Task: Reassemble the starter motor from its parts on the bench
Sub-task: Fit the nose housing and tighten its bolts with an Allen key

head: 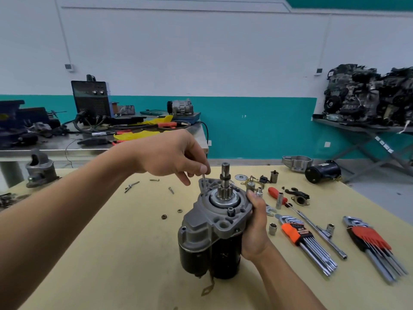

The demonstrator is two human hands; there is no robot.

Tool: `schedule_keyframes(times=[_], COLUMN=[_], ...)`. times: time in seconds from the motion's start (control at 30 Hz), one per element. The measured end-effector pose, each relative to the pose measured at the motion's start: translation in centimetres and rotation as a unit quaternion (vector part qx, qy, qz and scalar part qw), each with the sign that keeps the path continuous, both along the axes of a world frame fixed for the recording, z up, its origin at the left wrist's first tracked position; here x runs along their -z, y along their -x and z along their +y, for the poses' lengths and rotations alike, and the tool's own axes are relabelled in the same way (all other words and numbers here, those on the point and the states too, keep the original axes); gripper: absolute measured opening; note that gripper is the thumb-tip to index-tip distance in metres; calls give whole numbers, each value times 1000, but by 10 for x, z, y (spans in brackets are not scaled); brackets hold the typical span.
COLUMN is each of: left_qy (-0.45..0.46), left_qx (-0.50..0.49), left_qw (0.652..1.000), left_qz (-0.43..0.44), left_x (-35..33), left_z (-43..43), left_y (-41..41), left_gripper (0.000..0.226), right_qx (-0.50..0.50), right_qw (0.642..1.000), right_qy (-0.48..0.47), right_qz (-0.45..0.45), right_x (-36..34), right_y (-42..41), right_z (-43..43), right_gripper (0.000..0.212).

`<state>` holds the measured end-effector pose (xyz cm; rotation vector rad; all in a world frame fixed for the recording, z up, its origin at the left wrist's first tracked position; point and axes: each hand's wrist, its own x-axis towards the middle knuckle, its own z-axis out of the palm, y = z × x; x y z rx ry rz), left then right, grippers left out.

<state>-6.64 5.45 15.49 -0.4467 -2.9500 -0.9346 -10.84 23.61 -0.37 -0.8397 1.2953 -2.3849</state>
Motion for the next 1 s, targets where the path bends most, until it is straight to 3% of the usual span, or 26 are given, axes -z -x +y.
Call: schedule_keyframes(times=[0.27, 0.6, 0.73, 0.83, 1.0], left_qy=[40, 30, -29, -2, 22], left_qx=[11, 8, -14, -7, -21], left_qw=[999, 999, 997, 998, 998], left_qz=[2, 12, 67, 58, 59], left_x=[9, 9, -2, 5, 16], left_z=[6, 7, 0, 8, 17], left_y=[-11, -11, -11, -8, -5], left_gripper=[9, 8, 15, 8, 17], right_qx=[3, 10, 8, 6, 15], right_qw=[1000, 1000, 1000, 1000, 1000], right_qy=[-2, -9, -10, -15, -27], right_qz=[-5, 4, 0, -1, 4], right_x=[-1, -3, -4, -4, -6], right_y=[-3, -5, -5, -5, -7], right_z=[0, -1, -1, -1, 0], right_gripper=[76, 72, 73, 75, 56])
